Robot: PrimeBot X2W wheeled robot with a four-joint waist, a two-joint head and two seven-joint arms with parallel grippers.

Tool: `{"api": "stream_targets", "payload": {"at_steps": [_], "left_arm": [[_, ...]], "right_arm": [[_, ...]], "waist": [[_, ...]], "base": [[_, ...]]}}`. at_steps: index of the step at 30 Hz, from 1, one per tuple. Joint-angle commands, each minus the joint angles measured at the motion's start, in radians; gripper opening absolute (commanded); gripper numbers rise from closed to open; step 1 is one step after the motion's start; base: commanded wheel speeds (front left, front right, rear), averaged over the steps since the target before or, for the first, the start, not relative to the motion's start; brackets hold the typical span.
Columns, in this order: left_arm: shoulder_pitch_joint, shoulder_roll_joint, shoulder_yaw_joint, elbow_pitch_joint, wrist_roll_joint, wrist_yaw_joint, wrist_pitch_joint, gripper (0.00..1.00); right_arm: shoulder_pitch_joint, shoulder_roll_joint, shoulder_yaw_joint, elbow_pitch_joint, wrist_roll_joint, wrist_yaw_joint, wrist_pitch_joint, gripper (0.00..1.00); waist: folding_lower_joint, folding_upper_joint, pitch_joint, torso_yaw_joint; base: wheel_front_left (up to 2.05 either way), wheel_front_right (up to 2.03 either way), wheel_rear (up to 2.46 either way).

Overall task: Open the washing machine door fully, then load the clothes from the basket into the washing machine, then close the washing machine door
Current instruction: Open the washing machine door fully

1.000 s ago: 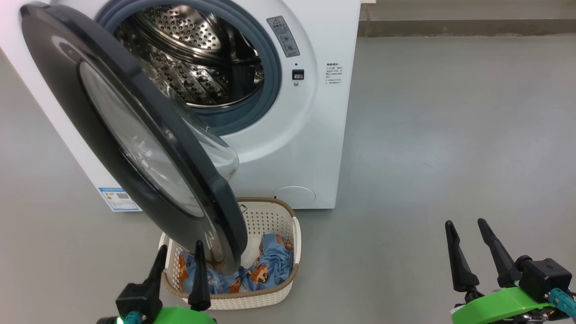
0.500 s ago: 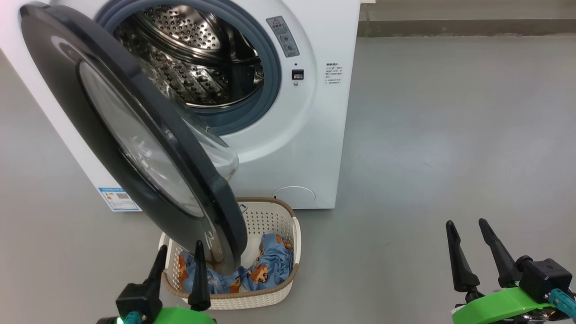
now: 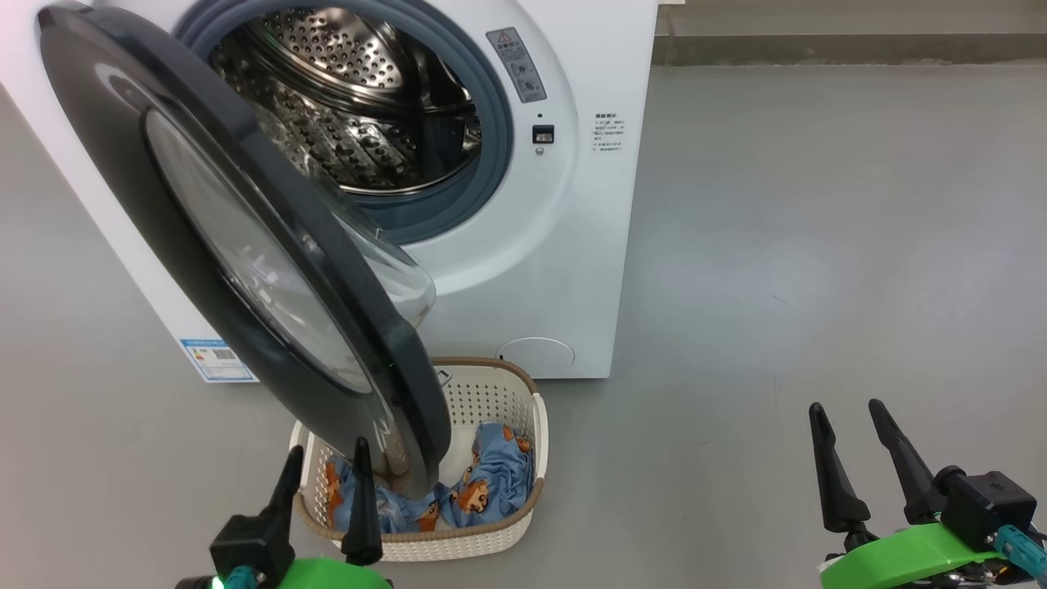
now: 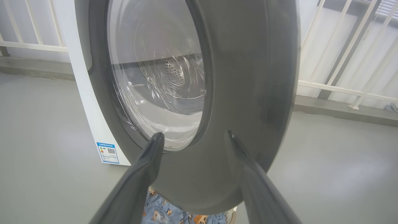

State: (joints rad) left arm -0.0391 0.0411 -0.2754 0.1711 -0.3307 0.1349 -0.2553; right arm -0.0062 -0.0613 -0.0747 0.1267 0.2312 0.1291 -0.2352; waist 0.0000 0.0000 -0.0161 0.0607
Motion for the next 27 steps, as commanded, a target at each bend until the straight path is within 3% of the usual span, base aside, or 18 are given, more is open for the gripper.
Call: {"api": "stream_targets", "payload": {"at_steps": [1, 4, 6, 7, 27], "left_arm": [[-0.011, 0.009, 0.034, -0.021, 0.005, 0.000, -0.006, 1.00], [-0.009, 0.009, 0.034, -0.019, -0.014, -0.007, -0.006, 1.00], [-0.008, 0.009, 0.034, -0.016, -0.019, -0.011, -0.006, 0.30], [-0.009, 0.009, 0.034, -0.015, -0.019, -0.012, -0.006, 0.00], [-0.043, 0.009, 0.115, -0.171, 0.014, -0.026, -0.006, 0.00]], "right_arm": [[-0.028, -0.001, 0.024, -0.020, -0.009, 0.002, -0.005, 1.00], [-0.030, 0.000, 0.025, -0.019, -0.012, 0.002, -0.005, 1.00], [-0.031, 0.001, 0.025, -0.018, -0.013, 0.002, -0.005, 1.00], [-0.031, 0.001, 0.025, -0.018, -0.014, 0.002, -0.005, 1.00], [-0.036, 0.005, 0.034, 0.003, -0.031, 0.002, -0.014, 1.00]], "waist": [[0.0000, 0.0000, 0.001, -0.001], [0.0000, 0.0000, 0.001, -0.002], [0.0000, 0.0000, 0.002, -0.003], [0.0000, 0.0000, 0.002, -0.003], [0.0000, 0.0000, -0.003, -0.009]], "base": [[0.00, 0.00, 0.00], [0.00, 0.00, 0.00], [0.00, 0.00, 0.00], [0.00, 0.00, 0.00], [0.00, 0.00, 0.00]]}}
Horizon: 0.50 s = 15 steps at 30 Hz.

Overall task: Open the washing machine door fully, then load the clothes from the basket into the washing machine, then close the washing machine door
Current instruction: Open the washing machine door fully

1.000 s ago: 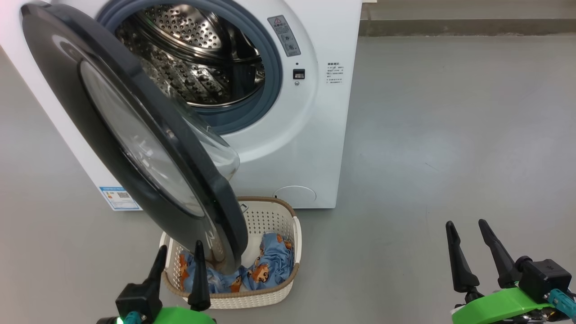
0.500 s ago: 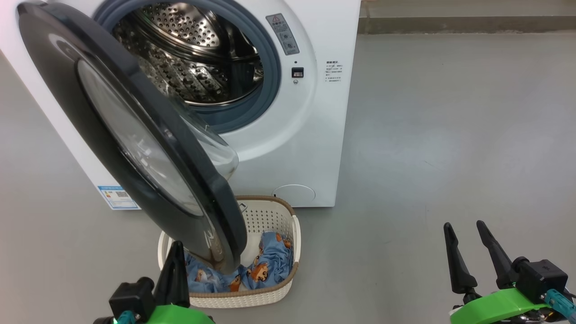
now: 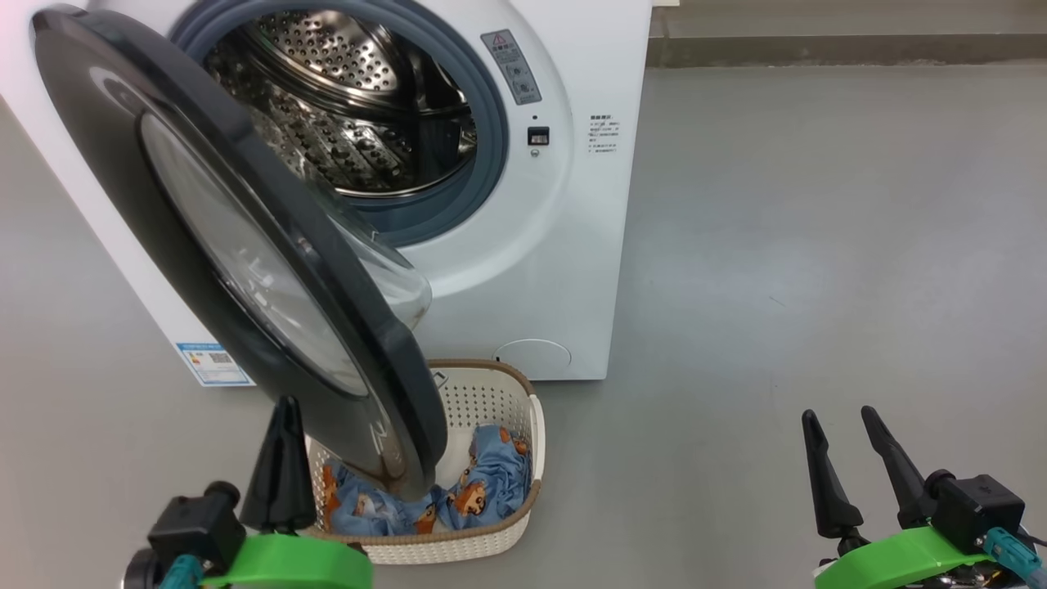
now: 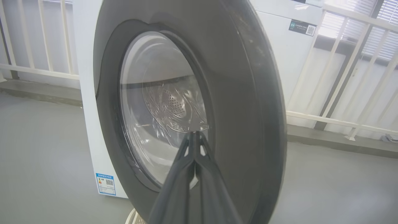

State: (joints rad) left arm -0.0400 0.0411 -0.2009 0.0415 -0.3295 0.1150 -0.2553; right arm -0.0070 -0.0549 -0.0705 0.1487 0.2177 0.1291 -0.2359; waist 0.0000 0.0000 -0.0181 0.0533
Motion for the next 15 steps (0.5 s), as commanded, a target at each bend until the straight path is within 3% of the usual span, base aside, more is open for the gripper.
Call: {"api": "stream_targets", "payload": {"at_steps": [1, 15], "left_arm": [[-0.051, 0.009, 0.044, -0.053, 0.018, -0.009, -0.006, 0.00], [-0.215, 0.009, 0.015, -0.154, 0.067, -0.041, -0.006, 0.00]], "right_arm": [[-0.036, -0.001, 0.030, -0.017, -0.018, 0.002, -0.014, 1.00], [-0.055, 0.001, 0.028, -0.012, -0.018, 0.002, -0.019, 1.00]], "waist": [[0.0000, 0.0000, -0.002, -0.002], [0.0000, 0.0000, -0.004, -0.022]], "base": [[0.00, 0.00, 0.00], [0.00, 0.00, 0.00]]}}
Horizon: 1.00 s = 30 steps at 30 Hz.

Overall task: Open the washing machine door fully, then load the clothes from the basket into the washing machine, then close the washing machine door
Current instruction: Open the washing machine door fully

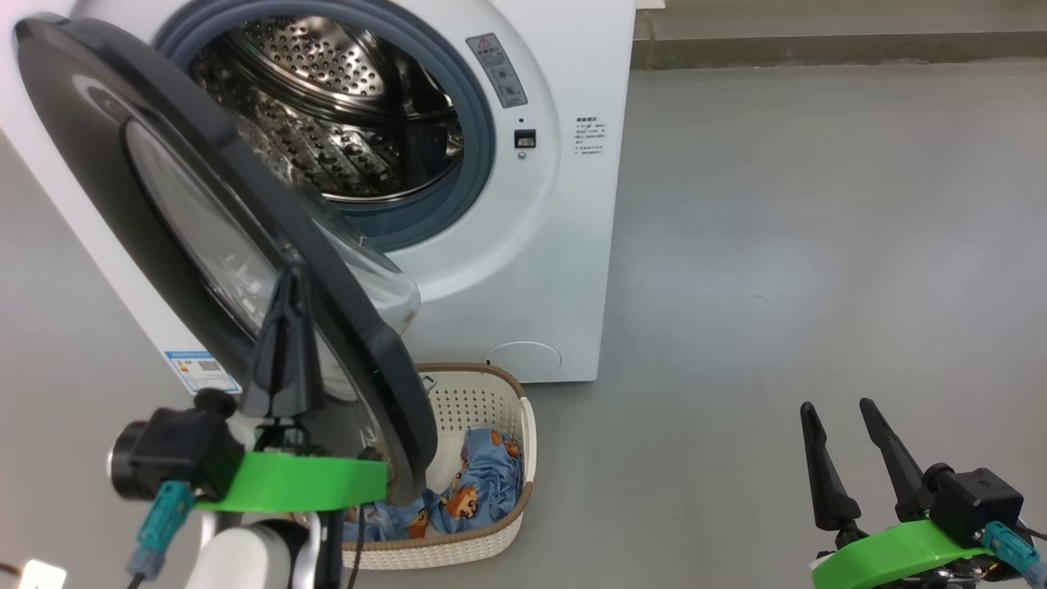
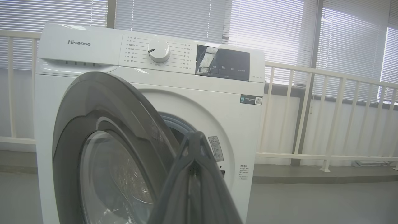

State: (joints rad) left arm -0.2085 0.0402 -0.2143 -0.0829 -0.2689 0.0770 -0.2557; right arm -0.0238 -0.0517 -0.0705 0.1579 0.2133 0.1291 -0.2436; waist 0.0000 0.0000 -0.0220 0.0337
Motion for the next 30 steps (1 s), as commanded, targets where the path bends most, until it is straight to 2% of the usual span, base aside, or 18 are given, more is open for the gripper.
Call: {"api": "stream_targets", "payload": {"at_steps": [1, 8, 17, 30], "left_arm": [[-0.057, 0.010, 0.018, -0.030, 0.005, -0.004, -0.006, 0.00], [-0.109, 0.010, -0.077, -0.003, -0.022, 0.000, -0.006, 0.00], [-0.138, 0.010, -0.215, 0.125, -0.101, 0.005, 0.013, 0.00], [-0.192, 0.010, -0.280, 0.359, -0.197, 0.024, 0.016, 0.00]], "right_arm": [[-0.039, -0.002, 0.029, -0.020, -0.013, 0.002, -0.012, 1.00], [-0.043, -0.001, 0.027, -0.013, -0.012, 0.002, -0.014, 1.00], [-0.050, 0.000, 0.026, -0.001, -0.011, 0.002, -0.016, 1.00], [-0.055, 0.001, 0.032, 0.014, -0.003, 0.002, -0.018, 1.00]], "waist": [[0.0000, 0.0000, 0.001, -0.005], [0.0000, 0.0000, 0.005, -0.023], [0.0000, 0.0000, 0.008, -0.042], [0.0000, 0.0000, 0.017, -0.061]], "base": [[0.00, 0.00, 0.00], [0.00, 0.00, 0.00], [0.00, 0.00, 0.00], [0.00, 0.00, 0.00]]}}
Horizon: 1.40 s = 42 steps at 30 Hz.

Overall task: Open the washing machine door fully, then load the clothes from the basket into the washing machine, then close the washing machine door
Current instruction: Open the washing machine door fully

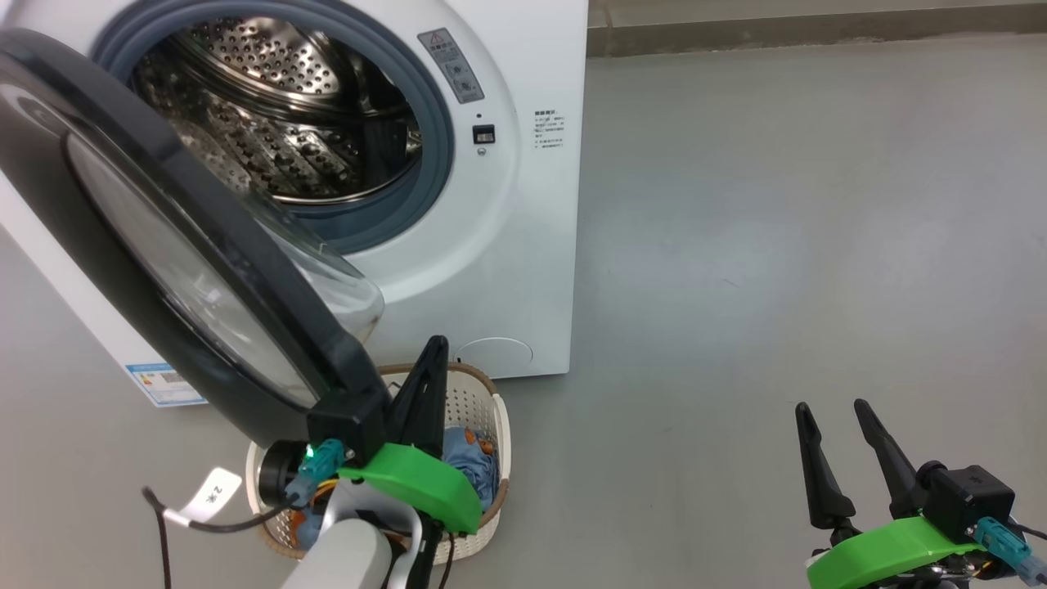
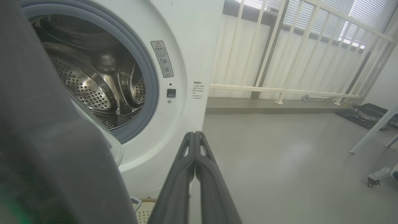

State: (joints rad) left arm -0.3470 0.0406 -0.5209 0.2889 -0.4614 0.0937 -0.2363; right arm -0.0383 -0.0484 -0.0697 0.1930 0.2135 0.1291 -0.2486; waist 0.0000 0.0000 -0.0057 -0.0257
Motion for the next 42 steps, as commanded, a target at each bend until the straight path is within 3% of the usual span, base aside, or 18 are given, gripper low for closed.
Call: {"api": "stream_targets", "payload": {"at_steps": [1, 11, 23, 42], "left_arm": [[-0.053, 0.010, 0.027, -0.013, -0.005, 0.007, -0.003, 0.00], [-0.082, 0.016, 0.052, 0.114, -0.016, 0.007, -0.014, 0.00], [-0.083, 0.015, 0.058, 0.151, -0.018, 0.002, -0.022, 0.00], [-0.054, 0.013, 0.042, 0.154, -0.011, -0.009, -0.025, 0.00]], "right_arm": [[-0.041, -0.002, 0.031, -0.021, -0.004, 0.002, -0.013, 1.00], [-0.036, -0.002, 0.032, -0.016, 0.008, 0.002, -0.013, 1.00], [-0.030, -0.002, 0.032, -0.010, 0.017, 0.002, -0.013, 1.00], [-0.026, -0.002, 0.048, -0.002, 0.011, 0.002, -0.013, 1.00]], "waist": [[0.0000, 0.0000, 0.001, -0.001], [0.0000, 0.0000, -0.002, -0.005], [0.0000, 0.0000, -0.004, 0.016], [0.0000, 0.0000, -0.021, 0.149]], "base": [[0.00, 0.00, 0.00], [0.00, 0.00, 0.00], [0.00, 0.00, 0.00], [0.00, 0.00, 0.00]]}}
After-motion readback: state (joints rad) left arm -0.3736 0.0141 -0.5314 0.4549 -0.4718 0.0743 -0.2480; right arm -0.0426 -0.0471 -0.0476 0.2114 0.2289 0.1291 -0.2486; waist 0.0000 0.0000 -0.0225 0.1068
